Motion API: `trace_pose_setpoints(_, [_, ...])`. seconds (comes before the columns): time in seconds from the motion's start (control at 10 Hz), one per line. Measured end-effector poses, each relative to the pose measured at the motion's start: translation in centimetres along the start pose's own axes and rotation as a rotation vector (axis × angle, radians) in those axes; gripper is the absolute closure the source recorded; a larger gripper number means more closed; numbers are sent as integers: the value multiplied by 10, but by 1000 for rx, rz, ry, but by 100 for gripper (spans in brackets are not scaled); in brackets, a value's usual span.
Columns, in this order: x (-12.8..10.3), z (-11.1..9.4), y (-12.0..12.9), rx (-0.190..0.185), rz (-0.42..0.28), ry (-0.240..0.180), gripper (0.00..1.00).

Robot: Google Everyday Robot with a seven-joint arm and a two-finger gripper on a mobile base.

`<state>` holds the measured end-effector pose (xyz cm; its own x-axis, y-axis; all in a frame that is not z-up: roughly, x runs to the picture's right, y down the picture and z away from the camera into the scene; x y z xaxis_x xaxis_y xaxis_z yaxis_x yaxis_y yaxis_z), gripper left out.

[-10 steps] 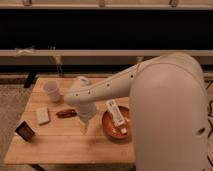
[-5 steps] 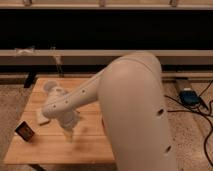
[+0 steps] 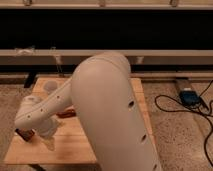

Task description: Knock the eraser over

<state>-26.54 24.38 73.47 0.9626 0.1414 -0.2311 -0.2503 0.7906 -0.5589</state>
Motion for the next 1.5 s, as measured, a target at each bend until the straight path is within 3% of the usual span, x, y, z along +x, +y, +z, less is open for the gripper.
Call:
trace_pose_setpoints(0.3, [-39, -15, 5, 23, -45, -43, 20])
trace_pose_setpoints(0.7, [-57, -37, 2, 60, -82, -104, 20])
trace_pose_setpoints(1.1, [-78, -43, -3, 155, -148, -189, 20])
trace_pose_setpoints(1.5, [-121, -53, -16, 249, -207, -255, 20])
